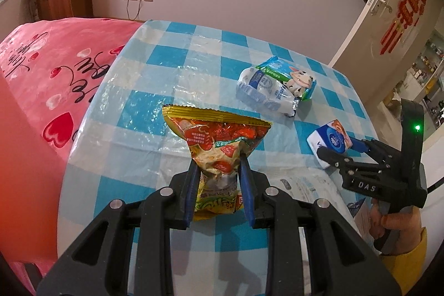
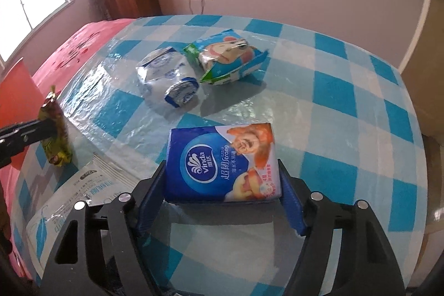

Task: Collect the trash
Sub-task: 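Carry the snack bag and tissue pack over the orange bucket and open both tools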

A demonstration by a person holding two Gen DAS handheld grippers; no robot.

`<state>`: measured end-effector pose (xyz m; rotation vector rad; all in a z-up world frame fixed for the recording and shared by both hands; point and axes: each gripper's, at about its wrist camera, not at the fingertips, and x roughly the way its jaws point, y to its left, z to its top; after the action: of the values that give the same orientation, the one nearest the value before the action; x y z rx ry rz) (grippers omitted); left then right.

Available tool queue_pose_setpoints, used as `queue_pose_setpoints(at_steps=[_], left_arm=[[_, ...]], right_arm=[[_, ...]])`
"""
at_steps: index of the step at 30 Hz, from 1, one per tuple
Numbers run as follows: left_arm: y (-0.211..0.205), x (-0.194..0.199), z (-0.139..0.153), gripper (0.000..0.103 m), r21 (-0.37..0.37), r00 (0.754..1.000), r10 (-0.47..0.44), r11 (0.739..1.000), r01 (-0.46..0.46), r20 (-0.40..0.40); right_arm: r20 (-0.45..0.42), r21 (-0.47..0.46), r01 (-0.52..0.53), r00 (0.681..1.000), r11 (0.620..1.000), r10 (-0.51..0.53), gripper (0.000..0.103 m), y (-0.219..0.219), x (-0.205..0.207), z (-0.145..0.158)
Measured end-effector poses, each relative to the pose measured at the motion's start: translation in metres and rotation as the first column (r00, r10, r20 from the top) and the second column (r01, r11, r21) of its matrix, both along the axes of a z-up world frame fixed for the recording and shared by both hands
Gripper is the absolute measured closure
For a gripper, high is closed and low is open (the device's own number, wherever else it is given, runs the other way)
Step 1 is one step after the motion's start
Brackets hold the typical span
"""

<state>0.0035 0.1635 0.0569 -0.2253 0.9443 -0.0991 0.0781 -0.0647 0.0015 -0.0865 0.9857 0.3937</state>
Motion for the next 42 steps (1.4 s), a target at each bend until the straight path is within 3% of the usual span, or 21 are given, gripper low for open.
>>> queue_pose_setpoints(at_steps=[21, 34, 42], left_arm=[[0.006, -0.043, 0.012, 0.074, -0.068, 0.998, -0.034, 0.997, 0.038, 0.054], [0.008, -0.077, 0.037, 0.074, -0.074, 0.99, -0.06, 0.995, 0.07, 0.128], [0.029, -0.101, 0.061, 0.074, -0.082, 0.982, -0.026, 0.996, 0.042, 0.19]], right_arm=[[0.079, 0.122, 0.163, 0.982, 0.979, -0.173, 0.03, -0.033, -0.057, 0.05], [0.097, 0.139, 0.121, 0.986, 0.983, -0.136, 0.03, -0.018, -0.095, 0.076], [0.108, 0.154, 0.046, 0.992, 0.987, -0.063, 0.03, 0.016, -0.109, 0.097]])
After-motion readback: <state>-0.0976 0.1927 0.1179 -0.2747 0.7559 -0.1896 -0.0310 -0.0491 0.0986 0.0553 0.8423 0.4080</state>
